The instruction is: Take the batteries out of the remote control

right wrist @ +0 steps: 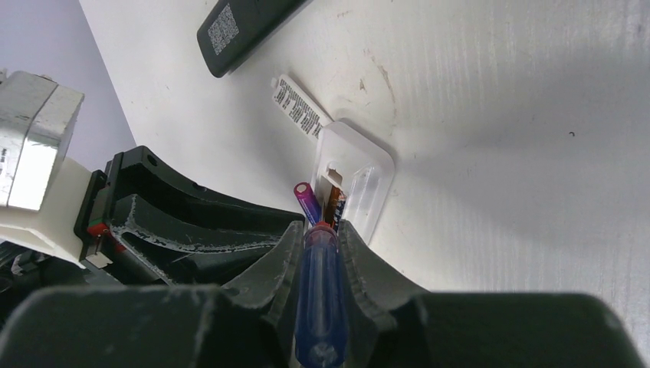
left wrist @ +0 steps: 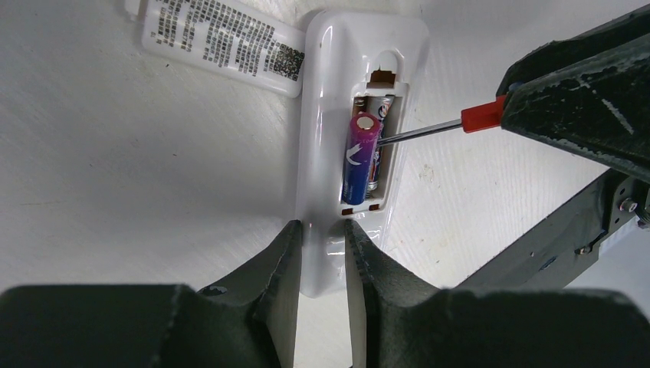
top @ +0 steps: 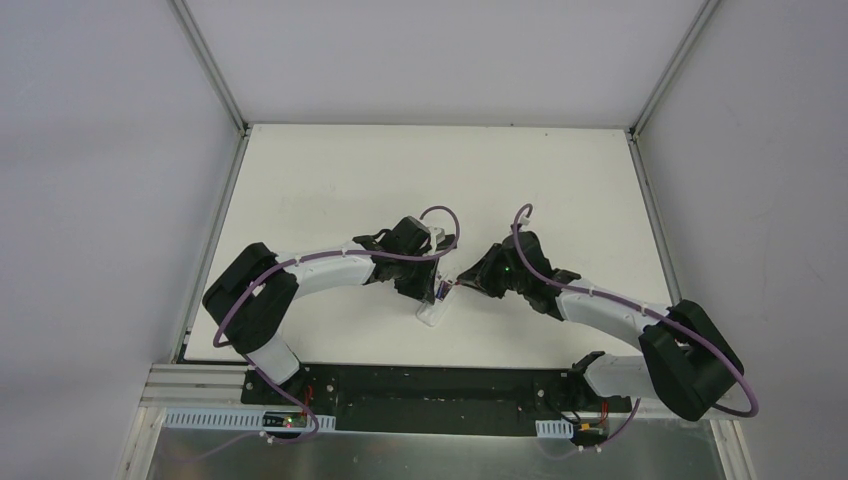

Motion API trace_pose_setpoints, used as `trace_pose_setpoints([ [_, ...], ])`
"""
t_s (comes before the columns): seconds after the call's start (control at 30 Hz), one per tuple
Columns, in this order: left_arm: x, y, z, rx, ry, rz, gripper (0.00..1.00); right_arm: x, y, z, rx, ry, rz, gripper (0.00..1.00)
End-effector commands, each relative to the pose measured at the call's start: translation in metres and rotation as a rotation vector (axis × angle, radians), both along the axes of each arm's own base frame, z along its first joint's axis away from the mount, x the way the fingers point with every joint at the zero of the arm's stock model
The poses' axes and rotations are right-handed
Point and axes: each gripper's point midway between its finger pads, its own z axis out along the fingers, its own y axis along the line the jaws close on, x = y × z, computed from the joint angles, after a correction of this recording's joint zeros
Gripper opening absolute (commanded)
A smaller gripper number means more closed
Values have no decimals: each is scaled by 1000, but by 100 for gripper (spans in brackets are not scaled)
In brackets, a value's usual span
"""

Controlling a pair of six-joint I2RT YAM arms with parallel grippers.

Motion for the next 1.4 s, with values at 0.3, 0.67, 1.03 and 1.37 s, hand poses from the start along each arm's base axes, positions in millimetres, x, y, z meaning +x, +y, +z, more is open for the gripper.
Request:
trace_pose_setpoints([
  [0.3, -9, 20, -16, 108, -11, 12, 25, 8, 17, 27, 27, -20, 59, 0],
  [0.67, -3, 28, 0, 100, -71, 69, 31, 9, 28, 30, 24, -9, 80, 0],
  [1.03, -2, 34, 1, 116, -89, 80, 40, 10, 10, 35, -79, -42, 65, 0],
  [1.37, 50, 155, 51, 224, -239, 495, 93, 0, -10, 46, -108, -72, 33, 0],
])
